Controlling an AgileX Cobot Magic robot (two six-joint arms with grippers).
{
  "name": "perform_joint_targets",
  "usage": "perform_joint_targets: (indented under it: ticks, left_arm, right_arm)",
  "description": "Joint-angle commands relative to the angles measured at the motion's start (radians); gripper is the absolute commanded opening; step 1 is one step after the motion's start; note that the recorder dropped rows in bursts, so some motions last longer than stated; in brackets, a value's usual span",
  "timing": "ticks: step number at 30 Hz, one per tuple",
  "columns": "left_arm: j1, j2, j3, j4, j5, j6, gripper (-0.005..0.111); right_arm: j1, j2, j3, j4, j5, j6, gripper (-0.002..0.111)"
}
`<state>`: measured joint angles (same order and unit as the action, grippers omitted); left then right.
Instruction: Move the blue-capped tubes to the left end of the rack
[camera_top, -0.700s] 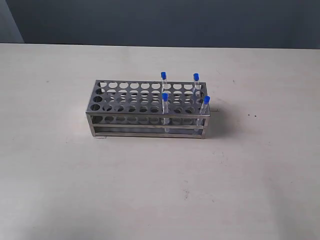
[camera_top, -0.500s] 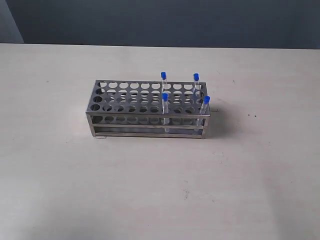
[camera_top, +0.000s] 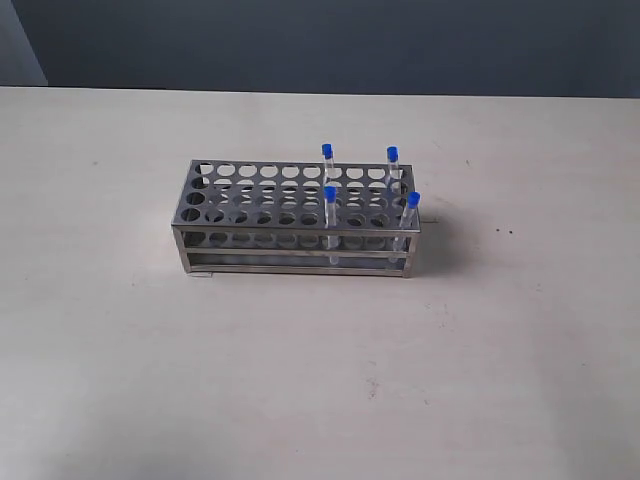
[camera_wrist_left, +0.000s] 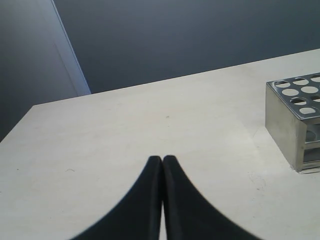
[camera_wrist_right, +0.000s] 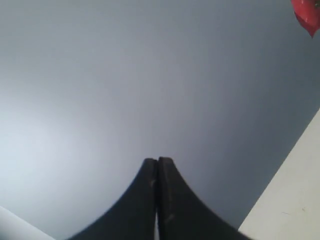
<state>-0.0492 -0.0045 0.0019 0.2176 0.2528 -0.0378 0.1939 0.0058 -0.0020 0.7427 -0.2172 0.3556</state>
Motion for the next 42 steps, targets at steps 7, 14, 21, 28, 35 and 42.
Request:
perform_joint_targets:
  ticks: [7,14,21,28,35,42]
  left_arm:
    - [-0.006,0.004,-0.002,0.004,-0.013,-0.003,0.000]
    - [-0.006,0.004,-0.002,0.004,-0.013,-0.003,0.000]
    - [-0.006,0.004,-0.002,0.004,-0.013,-0.003,0.000]
    - [-0.006,0.004,-0.002,0.004,-0.013,-0.003,0.000]
    - [-0.006,0.004,-0.002,0.004,-0.013,-0.003,0.000]
    - [-0.006,0.004,-0.002,0.004,-0.013,-0.003,0.000]
  right_arm:
    - [-0.002,-0.006,0.002,-0.025,-0.177,0.113,-0.001]
    - [0.000,0.141,-0.332,-0.809,0.328,0.105,-0.001]
    - [0.100,0.699,-0.742,-0.618,0.598,-0.435,-0.001]
    - [0.446,1.321,-1.132,-0.571,0.907,-0.689,-0.001]
    - [0.578,1.751,-1.405,-0.821,1.085,-0.434,0.001]
    - [0.636,1.860,-1.528,-0.786,1.114,-0.474,0.055]
